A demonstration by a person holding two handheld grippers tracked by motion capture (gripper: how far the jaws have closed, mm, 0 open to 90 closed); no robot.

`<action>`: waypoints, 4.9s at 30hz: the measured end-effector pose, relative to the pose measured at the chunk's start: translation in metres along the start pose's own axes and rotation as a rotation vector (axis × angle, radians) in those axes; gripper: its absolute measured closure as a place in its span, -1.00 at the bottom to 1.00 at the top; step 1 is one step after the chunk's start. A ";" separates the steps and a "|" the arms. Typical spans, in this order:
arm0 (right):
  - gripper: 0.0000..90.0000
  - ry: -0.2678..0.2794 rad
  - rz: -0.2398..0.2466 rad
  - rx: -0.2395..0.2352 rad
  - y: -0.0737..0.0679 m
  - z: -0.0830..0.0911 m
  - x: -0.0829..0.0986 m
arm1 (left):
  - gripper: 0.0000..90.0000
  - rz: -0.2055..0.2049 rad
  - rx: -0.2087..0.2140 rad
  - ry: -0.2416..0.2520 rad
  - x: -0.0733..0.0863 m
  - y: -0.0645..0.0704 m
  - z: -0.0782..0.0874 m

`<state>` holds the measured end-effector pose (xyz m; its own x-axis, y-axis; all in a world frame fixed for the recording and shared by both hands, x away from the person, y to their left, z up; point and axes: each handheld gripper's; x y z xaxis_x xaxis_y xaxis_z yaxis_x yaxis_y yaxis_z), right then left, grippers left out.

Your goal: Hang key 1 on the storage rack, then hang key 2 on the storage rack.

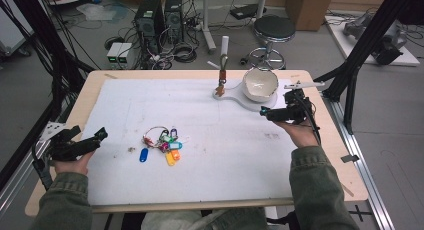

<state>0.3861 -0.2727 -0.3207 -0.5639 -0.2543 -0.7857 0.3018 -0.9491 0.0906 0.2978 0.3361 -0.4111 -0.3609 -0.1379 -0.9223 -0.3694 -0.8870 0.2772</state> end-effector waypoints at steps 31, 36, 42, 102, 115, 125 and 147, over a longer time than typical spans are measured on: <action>-0.96 0.184 -0.068 0.043 0.012 0.020 0.070 | -0.96 -0.006 0.002 -0.019 0.000 0.001 -0.004; -0.96 0.187 -0.060 0.048 0.011 0.017 0.081 | -0.96 -0.006 0.003 -0.021 0.000 0.001 -0.004; -0.96 0.184 -0.058 0.059 0.009 0.011 0.094 | -0.96 -0.009 0.002 -0.026 0.000 0.001 -0.004; -0.96 0.308 -0.081 0.114 0.007 0.015 0.127 | -0.96 -0.142 0.163 -0.203 -0.023 0.051 -0.048; -0.96 0.295 -0.082 0.114 0.007 0.014 0.127 | -0.96 -0.144 0.194 -0.234 -0.023 0.056 -0.058; -0.96 0.293 -0.071 0.114 0.007 0.012 0.127 | -0.96 -0.160 0.229 -0.286 -0.020 0.067 -0.073; -0.96 0.285 -0.062 0.107 0.006 0.012 0.128 | -0.96 -0.216 0.264 -0.413 -0.007 0.077 -0.097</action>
<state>0.3069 -0.3134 -0.4130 -0.3355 -0.1473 -0.9305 0.1823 -0.9792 0.0893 0.3551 0.2265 -0.4093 -0.5402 0.2675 -0.7979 -0.6564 -0.7273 0.2005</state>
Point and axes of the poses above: each handheld gripper's, and its own axes: z roughly backward along the jaws, x roughly out of its underside, y roughly to its right, and after that the axes turned 12 degrees about x, right-handed
